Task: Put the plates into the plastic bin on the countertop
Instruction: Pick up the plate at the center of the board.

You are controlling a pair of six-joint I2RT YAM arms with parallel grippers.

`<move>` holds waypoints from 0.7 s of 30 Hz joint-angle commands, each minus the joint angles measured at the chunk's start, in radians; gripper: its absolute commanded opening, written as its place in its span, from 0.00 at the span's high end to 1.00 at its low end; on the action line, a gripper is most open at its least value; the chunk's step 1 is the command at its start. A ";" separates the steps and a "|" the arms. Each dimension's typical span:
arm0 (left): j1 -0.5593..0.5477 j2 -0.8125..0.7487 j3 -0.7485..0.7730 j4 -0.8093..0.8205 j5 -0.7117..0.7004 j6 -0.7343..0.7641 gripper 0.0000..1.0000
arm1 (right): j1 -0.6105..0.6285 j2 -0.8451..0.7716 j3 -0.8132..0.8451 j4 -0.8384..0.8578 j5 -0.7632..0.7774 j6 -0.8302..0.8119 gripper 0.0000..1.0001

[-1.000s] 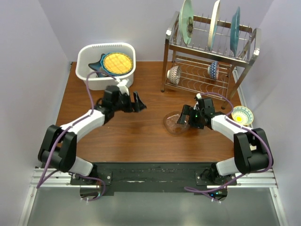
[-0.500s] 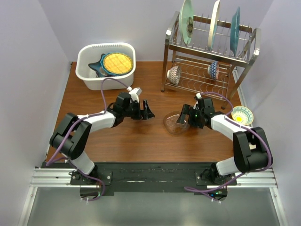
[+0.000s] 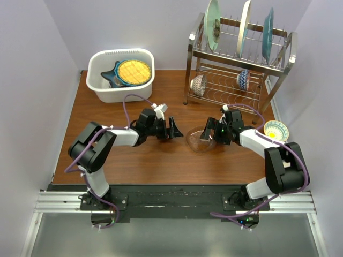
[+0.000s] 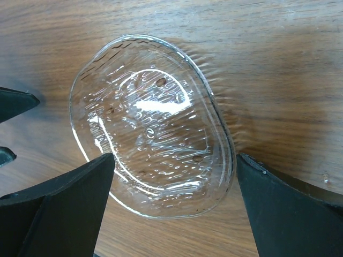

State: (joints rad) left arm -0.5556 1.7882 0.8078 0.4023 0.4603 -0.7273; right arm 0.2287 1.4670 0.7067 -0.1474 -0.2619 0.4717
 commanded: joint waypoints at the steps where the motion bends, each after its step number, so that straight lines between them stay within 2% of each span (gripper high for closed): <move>1: -0.030 0.013 0.036 0.059 -0.009 -0.027 0.15 | -0.002 0.009 0.014 0.052 -0.054 0.024 0.01; 8: -0.059 0.068 0.068 0.067 -0.026 -0.055 0.16 | 0.011 0.073 0.051 0.060 -0.106 0.027 0.01; 11: -0.076 0.097 0.083 0.082 -0.020 -0.075 0.21 | 0.017 0.075 0.059 0.069 -0.122 0.035 0.01; 17: -0.092 0.146 0.067 0.164 -0.011 -0.142 0.39 | 0.035 0.088 0.071 0.074 -0.138 0.039 0.02; 18: -0.092 0.152 0.059 0.191 -0.012 -0.167 0.46 | 0.037 0.088 0.071 0.075 -0.145 0.041 0.01; 20: -0.093 0.168 0.042 0.220 -0.009 -0.187 0.52 | 0.038 0.093 0.071 0.077 -0.151 0.042 0.01; 21: -0.092 0.174 0.037 0.237 -0.009 -0.201 0.59 | 0.040 0.093 0.070 0.077 -0.152 0.042 0.01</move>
State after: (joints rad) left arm -0.6395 1.9320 0.8597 0.5201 0.4419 -0.8608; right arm 0.2550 1.5494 0.7532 -0.0875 -0.3664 0.4984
